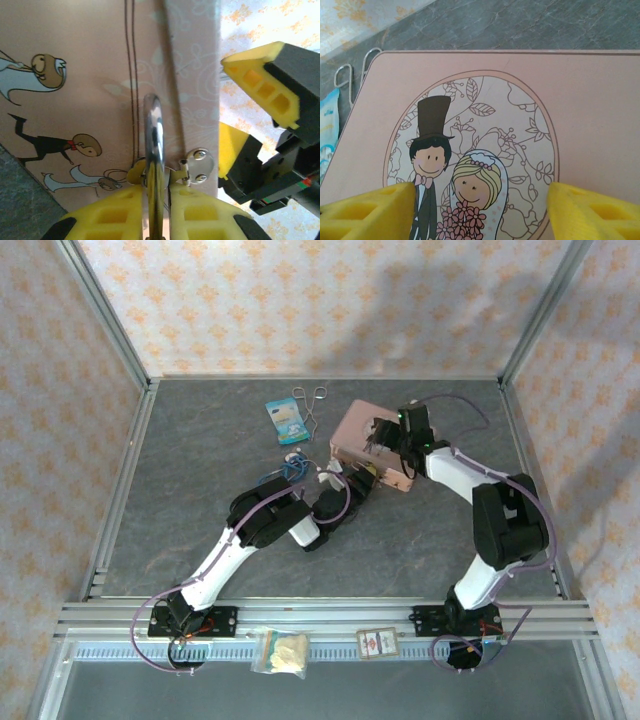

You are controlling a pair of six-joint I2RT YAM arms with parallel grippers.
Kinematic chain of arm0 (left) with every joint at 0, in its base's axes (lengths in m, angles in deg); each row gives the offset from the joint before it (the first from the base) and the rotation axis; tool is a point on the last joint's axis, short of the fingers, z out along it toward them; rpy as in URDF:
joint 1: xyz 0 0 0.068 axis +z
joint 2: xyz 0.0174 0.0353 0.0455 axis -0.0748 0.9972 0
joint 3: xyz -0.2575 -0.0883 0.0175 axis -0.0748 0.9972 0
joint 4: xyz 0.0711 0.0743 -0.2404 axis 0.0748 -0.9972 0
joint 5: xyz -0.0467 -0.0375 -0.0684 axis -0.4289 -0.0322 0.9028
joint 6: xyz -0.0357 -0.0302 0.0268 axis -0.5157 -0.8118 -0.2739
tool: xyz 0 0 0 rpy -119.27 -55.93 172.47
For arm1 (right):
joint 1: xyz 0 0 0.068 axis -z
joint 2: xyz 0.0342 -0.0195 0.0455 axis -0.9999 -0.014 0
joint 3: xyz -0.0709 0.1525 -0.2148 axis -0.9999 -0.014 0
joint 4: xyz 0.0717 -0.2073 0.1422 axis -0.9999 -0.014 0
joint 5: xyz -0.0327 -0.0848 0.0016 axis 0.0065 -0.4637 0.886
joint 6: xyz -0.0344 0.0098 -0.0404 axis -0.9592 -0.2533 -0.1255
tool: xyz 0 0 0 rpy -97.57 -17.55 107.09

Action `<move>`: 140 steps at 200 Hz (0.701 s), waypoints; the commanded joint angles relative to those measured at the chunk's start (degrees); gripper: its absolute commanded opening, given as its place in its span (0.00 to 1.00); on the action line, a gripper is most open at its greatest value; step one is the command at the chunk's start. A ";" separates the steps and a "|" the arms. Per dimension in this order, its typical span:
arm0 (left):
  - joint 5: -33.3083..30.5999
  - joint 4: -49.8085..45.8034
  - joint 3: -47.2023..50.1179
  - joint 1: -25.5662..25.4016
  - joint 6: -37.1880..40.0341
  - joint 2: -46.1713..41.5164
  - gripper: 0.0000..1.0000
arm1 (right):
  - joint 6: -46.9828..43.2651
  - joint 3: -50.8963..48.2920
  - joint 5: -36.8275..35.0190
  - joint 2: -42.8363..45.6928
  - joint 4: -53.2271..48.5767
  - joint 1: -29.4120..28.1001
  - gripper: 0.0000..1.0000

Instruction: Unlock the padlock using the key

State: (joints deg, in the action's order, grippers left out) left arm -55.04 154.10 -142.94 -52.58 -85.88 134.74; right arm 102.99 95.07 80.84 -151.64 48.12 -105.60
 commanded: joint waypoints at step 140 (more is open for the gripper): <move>-19.55 18.39 6.75 -0.90 3.25 -0.38 0.00 | 9.75 -13.99 -3.69 -2.90 -0.28 4.54 0.66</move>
State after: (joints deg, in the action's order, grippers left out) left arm -64.83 159.20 -139.33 -54.57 -85.05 135.20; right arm 112.48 86.57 83.88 -149.74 63.64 -105.23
